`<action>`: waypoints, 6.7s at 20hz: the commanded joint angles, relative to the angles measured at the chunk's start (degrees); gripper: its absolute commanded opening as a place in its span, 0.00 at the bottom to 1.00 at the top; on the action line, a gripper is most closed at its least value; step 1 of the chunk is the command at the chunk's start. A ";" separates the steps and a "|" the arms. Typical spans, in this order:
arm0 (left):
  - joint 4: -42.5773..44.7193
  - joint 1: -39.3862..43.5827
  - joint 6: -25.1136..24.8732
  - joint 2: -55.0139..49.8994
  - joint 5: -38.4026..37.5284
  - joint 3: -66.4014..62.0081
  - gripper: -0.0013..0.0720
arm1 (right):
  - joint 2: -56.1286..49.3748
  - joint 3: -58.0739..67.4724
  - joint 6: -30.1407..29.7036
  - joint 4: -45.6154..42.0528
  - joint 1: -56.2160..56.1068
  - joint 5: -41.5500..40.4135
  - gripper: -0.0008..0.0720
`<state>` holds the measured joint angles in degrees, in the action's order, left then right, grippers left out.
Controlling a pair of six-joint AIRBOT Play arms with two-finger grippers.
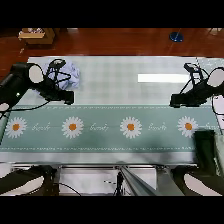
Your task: Fold the shirts.
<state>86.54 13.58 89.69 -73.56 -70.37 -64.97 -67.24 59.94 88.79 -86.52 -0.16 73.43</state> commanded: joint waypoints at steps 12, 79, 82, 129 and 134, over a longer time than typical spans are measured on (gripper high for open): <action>-0.31 0.04 0.00 -0.44 2.21 -0.04 1.00 | -0.04 0.04 -0.02 0.02 -0.04 -7.61 0.82; 3.04 37.42 -3.76 -12.68 -2.12 -34.82 0.28 | -0.04 0.04 -4.04 -14.03 0.00 8.00 0.51; 14.27 32.81 -4.20 -10.54 -11.34 -35.39 0.30 | -0.04 0.04 -4.02 -16.13 0.72 7.41 0.51; -58.05 6.69 -20.26 -6.67 10.51 29.46 0.05 | -6.88 -25.92 -29.86 54.38 16.02 -9.40 0.73; -58.07 6.67 -20.24 -6.62 9.81 29.46 0.05 | -11.93 -25.90 -30.51 54.75 5.44 -17.20 0.72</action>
<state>28.47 20.29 69.60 -80.23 -59.86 -35.53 -76.62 34.50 59.33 -33.80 10.11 60.97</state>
